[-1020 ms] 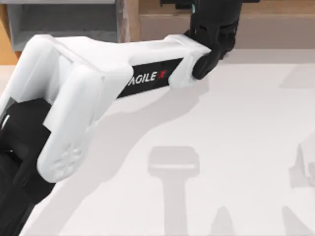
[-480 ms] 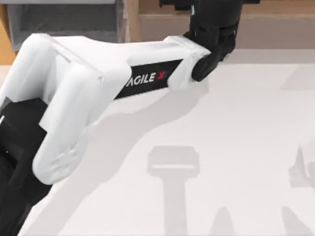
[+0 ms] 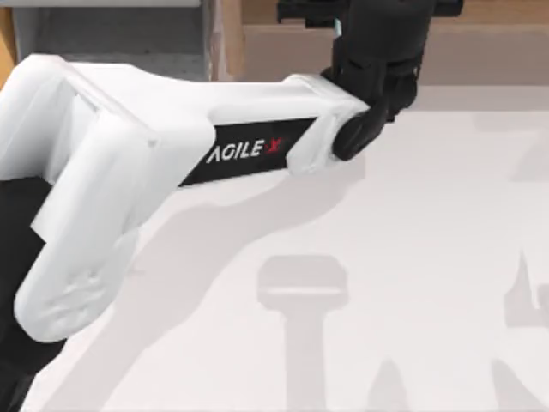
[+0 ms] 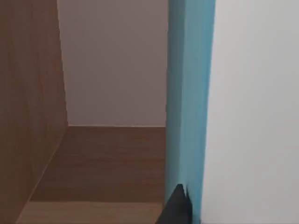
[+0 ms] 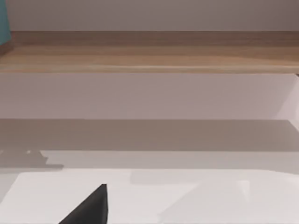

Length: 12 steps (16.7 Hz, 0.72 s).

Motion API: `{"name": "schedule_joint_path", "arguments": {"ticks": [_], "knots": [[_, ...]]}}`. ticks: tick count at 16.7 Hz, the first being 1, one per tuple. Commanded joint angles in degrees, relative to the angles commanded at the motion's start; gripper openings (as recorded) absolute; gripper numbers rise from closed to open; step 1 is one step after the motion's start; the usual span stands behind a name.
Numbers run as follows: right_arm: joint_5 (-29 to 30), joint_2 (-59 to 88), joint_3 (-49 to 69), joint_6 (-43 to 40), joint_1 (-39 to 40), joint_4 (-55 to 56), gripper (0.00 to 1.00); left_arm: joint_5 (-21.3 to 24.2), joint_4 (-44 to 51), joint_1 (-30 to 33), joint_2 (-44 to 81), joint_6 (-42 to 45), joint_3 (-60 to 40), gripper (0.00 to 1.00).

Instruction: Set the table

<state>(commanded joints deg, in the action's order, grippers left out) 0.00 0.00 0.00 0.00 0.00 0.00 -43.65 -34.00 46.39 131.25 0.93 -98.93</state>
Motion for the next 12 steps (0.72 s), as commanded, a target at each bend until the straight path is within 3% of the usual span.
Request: {"name": "schedule_joint_path", "arguments": {"ticks": [6,12], "knots": [[0.00,0.00,0.00,0.00,0.00,0.00,1.00,2.53,1.37,0.45,-2.77,3.46,2.57,0.00],[0.00,0.00,0.00,0.00,0.00,0.00,1.00,16.12,7.35,1.33,-17.44,23.90,18.46,0.00]]}}
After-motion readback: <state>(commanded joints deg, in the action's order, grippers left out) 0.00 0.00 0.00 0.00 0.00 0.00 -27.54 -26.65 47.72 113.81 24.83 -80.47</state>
